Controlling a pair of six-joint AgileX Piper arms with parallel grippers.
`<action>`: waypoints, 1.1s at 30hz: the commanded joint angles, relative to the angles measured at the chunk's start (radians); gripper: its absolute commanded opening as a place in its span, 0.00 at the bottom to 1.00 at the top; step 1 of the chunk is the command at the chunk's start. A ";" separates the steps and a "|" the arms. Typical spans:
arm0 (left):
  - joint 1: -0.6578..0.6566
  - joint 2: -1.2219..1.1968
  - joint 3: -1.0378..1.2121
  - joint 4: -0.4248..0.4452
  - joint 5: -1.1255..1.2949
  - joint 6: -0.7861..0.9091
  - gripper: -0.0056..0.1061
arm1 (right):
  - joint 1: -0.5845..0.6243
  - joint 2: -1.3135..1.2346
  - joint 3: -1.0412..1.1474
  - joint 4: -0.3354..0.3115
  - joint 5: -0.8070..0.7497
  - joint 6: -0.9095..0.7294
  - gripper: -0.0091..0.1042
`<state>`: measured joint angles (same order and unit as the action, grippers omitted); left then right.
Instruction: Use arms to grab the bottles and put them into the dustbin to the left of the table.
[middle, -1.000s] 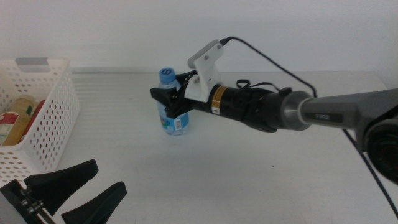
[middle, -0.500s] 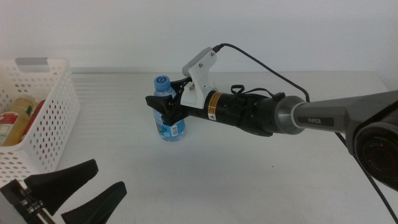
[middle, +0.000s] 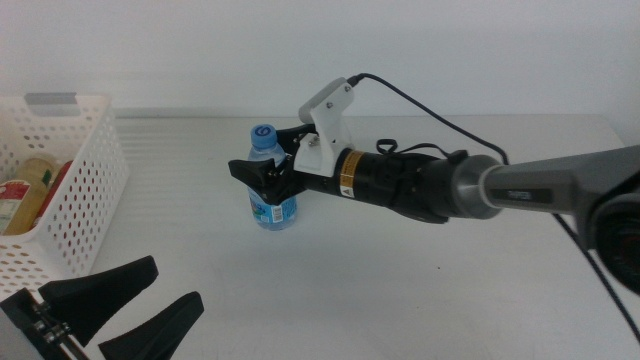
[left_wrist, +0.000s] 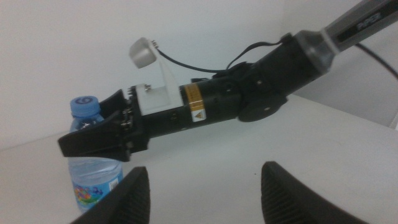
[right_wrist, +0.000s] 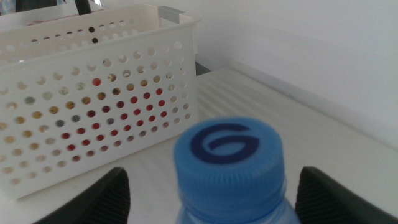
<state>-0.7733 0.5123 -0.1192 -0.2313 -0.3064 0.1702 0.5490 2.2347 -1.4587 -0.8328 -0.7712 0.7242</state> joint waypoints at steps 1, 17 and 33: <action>-0.002 0.005 -0.028 -0.002 -0.081 -0.013 0.54 | -0.001 -0.125 0.034 0.028 -0.063 -0.008 0.92; -0.002 0.005 -0.028 -0.002 -0.081 -0.013 0.54 | -0.034 -0.638 0.633 0.211 -0.036 -0.217 0.83; -0.002 0.005 -0.028 -0.002 -0.081 -0.013 0.54 | -0.023 -1.196 0.865 0.665 0.622 -0.507 0.72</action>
<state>-0.7733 0.5123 -0.1192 -0.2313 -0.3064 0.1702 0.5201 1.0956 -0.5737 -0.2422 -0.1593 0.3027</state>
